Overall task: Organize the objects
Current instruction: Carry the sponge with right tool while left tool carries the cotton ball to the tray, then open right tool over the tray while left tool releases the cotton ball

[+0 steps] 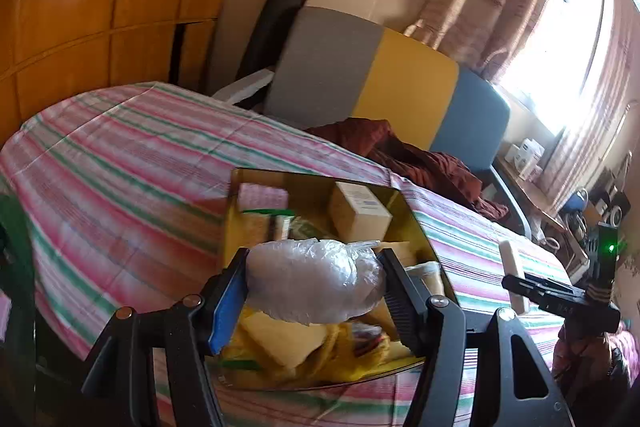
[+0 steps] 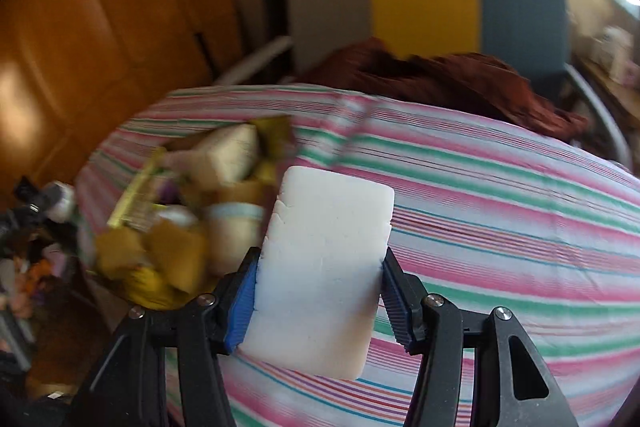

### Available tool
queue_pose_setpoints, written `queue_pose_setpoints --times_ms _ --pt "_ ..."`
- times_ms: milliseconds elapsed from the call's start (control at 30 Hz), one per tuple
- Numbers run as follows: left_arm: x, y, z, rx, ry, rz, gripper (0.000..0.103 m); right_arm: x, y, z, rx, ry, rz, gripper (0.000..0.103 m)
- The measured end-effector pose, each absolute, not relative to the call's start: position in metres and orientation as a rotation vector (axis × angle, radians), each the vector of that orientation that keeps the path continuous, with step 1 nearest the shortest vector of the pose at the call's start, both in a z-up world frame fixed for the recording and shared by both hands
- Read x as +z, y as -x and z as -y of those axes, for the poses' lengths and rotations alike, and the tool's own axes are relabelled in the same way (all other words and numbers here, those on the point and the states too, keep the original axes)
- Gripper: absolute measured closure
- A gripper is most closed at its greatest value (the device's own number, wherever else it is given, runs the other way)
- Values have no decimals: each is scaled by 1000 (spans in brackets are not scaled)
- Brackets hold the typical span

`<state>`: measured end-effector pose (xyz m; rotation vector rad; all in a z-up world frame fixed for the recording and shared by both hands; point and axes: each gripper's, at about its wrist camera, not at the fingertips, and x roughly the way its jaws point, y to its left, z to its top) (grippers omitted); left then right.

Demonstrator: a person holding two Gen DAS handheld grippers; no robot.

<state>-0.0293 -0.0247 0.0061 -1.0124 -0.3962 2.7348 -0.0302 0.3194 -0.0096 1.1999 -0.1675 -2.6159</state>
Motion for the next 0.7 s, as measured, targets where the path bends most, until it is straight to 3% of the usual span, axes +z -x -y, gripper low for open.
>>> queue_pose_setpoints --times_ms 167,567,700 --pt "-1 34 31 2679 1033 471 39 -5 48 -275 -2523 -1160 226 45" --pt "-23 86 -15 2623 1081 382 37 -5 98 -224 -2455 -1185 282 45" --pt "-36 100 -18 2605 1150 405 31 -14 117 -211 -2433 -1218 299 40"
